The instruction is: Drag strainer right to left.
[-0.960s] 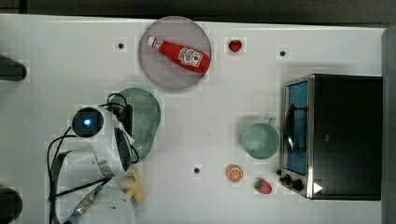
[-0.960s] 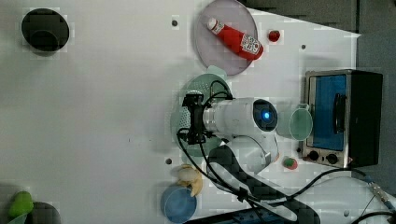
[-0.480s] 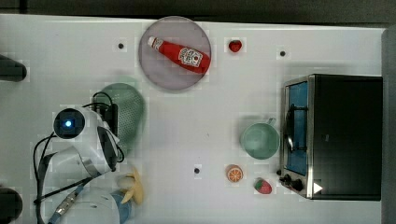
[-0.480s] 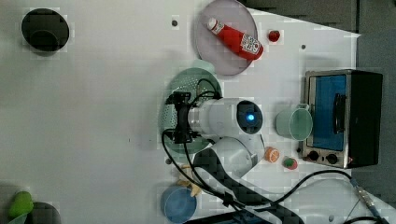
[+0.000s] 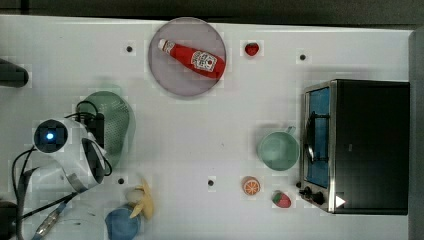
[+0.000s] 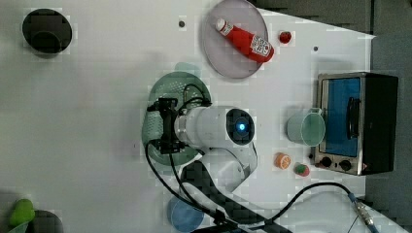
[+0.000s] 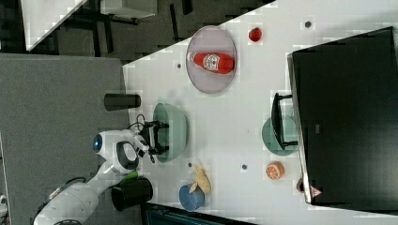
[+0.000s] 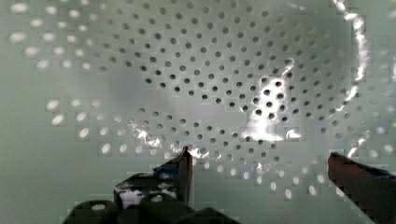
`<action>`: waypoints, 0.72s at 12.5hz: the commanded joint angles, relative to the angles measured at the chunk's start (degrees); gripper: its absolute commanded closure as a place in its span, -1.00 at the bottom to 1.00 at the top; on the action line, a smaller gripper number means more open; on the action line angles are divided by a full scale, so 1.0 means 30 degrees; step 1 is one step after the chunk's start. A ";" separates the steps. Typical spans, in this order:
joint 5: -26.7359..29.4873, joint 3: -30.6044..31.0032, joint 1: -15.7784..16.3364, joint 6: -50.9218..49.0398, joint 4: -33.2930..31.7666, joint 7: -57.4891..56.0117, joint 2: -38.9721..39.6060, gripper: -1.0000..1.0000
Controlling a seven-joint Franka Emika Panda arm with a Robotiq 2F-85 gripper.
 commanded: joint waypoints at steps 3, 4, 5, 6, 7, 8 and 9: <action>0.0512 0.0246 0.1021 -0.0511 0.1026 0.1279 0.0262 -1.00; 0.0527 0.0247 0.1135 -0.0526 0.1285 0.1278 0.0382 -1.00; 0.0424 0.0162 0.1216 -0.0517 0.1330 0.1268 0.0382 -1.00; 0.0156 -0.0052 0.1277 -0.0524 0.1304 0.0921 0.0155 -1.00; -0.0250 -0.0393 0.1302 -0.0749 0.1235 0.0035 -0.0323 -1.00; -0.0632 -0.0807 0.1302 -0.1623 0.1086 -0.1272 -0.1026 -1.00; -0.1028 -0.1326 0.1289 -0.2644 0.0961 -0.3017 -0.1933 -1.00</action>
